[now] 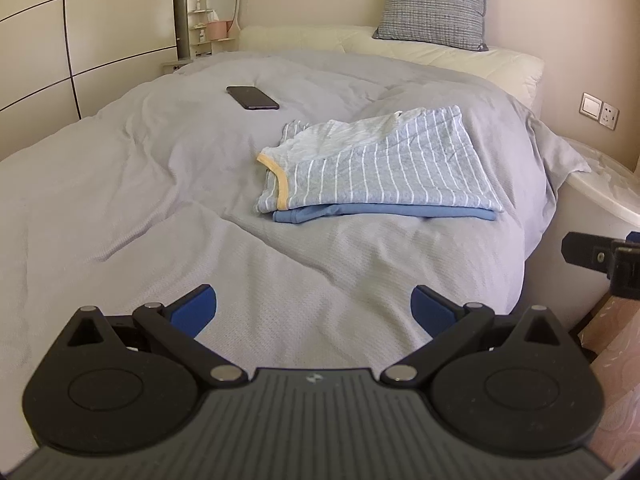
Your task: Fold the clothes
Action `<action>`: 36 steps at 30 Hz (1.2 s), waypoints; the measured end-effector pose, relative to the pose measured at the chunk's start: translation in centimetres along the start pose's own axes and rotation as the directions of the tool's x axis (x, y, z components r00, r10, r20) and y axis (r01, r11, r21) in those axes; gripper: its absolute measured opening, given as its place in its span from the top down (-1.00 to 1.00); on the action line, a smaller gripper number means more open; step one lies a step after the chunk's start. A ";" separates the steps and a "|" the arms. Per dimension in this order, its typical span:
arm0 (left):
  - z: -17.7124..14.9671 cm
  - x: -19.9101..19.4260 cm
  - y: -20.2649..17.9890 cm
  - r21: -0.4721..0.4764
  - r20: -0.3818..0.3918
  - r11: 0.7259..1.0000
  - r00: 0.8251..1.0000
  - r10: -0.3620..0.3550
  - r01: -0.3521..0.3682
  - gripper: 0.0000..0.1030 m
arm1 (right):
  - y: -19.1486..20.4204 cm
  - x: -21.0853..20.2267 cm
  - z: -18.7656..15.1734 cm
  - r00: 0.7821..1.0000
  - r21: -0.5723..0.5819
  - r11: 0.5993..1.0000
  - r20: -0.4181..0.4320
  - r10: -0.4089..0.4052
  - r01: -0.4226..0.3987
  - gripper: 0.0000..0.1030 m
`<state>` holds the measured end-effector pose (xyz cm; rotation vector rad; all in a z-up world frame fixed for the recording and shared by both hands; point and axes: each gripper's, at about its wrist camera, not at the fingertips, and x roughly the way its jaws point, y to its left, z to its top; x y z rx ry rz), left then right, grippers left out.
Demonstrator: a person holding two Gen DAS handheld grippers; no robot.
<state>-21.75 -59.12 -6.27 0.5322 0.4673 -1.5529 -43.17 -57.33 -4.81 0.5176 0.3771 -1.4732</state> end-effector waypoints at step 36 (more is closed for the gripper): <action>0.5 -2.0 -2.2 0.045 0.019 0.999 1.000 0.002 -0.003 -0.98 | -1.0 -2.1 0.5 1.000 0.001 1.000 0.031 -0.003 0.003 -0.98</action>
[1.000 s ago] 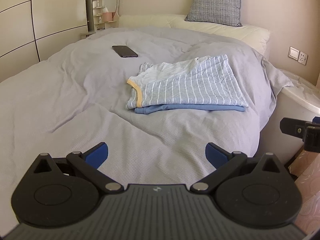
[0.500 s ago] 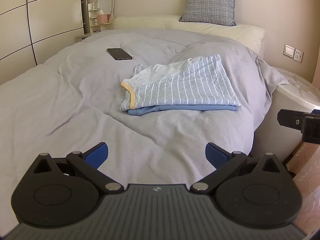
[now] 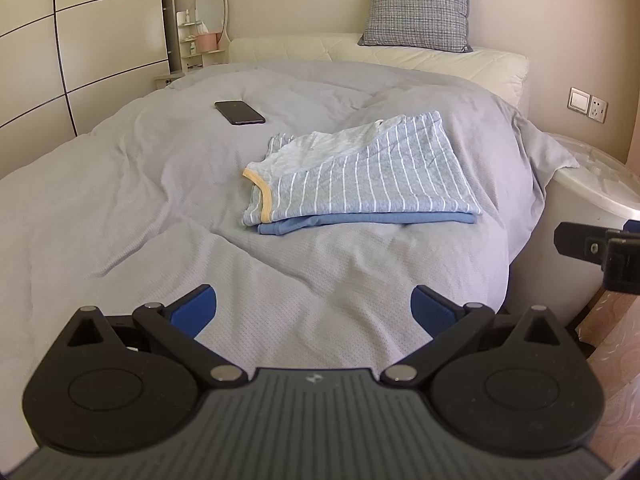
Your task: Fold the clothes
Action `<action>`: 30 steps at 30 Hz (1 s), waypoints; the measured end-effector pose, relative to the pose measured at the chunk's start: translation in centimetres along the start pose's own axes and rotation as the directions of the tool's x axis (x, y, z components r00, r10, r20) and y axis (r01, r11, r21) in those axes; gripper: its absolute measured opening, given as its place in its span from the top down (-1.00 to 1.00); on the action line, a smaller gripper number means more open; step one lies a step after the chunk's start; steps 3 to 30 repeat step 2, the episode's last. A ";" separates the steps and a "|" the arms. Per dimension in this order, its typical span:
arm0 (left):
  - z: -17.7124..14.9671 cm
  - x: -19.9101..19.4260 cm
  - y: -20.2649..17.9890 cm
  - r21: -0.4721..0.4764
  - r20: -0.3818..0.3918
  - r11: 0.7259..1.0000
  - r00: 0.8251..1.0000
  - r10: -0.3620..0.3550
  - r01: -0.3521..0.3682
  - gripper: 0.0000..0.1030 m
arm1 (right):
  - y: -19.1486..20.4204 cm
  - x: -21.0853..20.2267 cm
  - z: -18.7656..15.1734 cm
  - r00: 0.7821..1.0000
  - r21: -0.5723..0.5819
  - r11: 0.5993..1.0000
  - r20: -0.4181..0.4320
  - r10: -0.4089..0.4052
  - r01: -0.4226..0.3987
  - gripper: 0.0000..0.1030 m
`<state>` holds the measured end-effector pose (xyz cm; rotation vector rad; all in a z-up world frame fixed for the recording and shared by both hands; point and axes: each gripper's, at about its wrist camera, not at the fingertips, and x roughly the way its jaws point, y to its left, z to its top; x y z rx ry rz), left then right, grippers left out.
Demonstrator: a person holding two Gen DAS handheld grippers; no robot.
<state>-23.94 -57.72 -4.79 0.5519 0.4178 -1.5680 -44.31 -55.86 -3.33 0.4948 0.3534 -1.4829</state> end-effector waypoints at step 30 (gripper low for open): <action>-0.1 -0.1 -0.1 0.005 0.003 1.000 1.000 0.002 -0.002 -0.98 | 0.0 0.0 0.0 1.000 -0.001 1.000 0.001 -0.001 0.001 -0.98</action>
